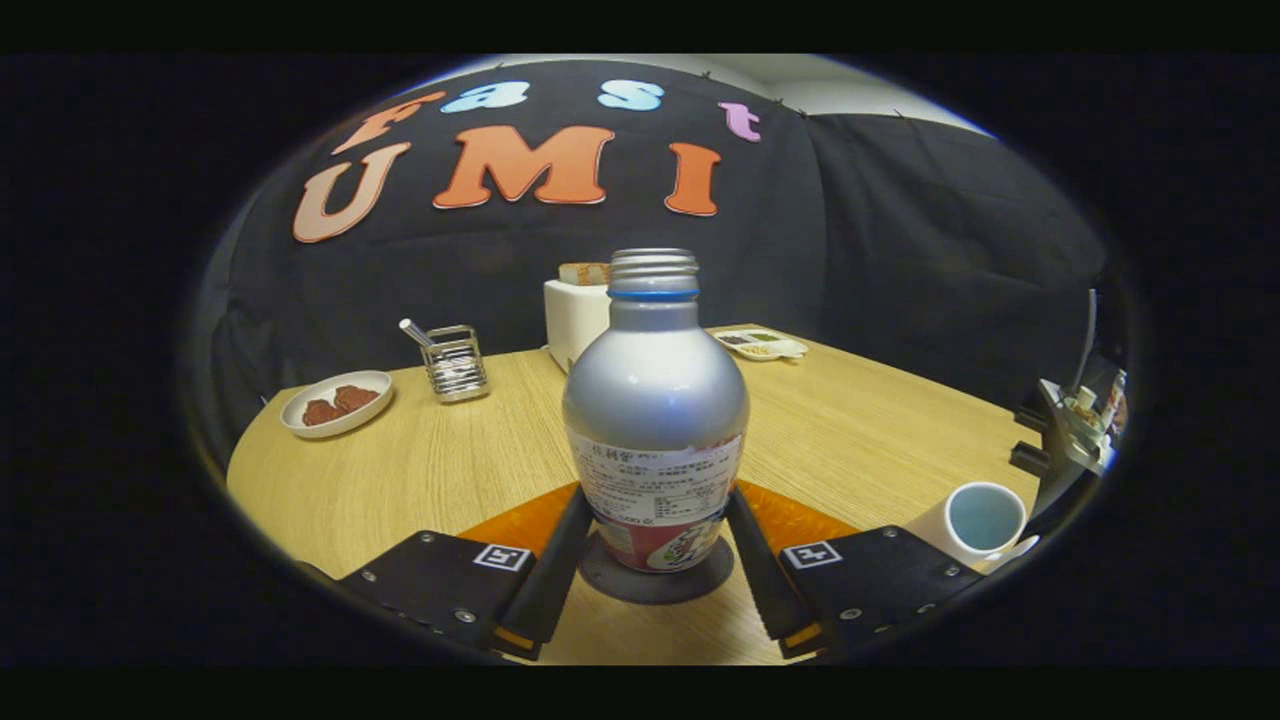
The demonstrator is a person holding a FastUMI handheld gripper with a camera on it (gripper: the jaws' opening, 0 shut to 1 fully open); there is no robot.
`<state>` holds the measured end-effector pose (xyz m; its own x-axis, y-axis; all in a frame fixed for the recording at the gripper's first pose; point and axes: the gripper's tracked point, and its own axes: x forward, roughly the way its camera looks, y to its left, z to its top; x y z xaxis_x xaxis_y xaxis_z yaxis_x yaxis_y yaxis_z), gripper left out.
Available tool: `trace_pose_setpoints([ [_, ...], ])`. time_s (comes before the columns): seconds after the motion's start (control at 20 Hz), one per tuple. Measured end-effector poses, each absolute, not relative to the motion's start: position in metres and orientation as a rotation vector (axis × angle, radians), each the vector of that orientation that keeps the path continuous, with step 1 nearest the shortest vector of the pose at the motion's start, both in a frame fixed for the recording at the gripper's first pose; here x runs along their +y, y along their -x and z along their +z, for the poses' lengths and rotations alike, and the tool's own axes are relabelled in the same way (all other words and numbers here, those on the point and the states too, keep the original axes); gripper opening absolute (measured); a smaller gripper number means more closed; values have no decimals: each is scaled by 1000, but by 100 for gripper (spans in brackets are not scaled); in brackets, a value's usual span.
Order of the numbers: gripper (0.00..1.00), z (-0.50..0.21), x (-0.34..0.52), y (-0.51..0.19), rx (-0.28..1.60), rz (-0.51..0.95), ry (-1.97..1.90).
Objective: Take the bottle from table, then pour the juice into the cup, finally place the bottle on the coaster
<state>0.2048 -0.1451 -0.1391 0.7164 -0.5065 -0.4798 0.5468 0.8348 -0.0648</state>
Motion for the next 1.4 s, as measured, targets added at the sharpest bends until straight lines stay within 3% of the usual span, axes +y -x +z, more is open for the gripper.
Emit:
trace_pose_setpoints([
  [0.6,82,-146,-139,-192,501,-561,-101],
  [0.75,90,-141,-135,-191,487,-537,-81],
  [1.1,90,-109,-124,-164,412,-500,-77],
  [1.4,94,-62,-85,-135,295,-360,-59],
])
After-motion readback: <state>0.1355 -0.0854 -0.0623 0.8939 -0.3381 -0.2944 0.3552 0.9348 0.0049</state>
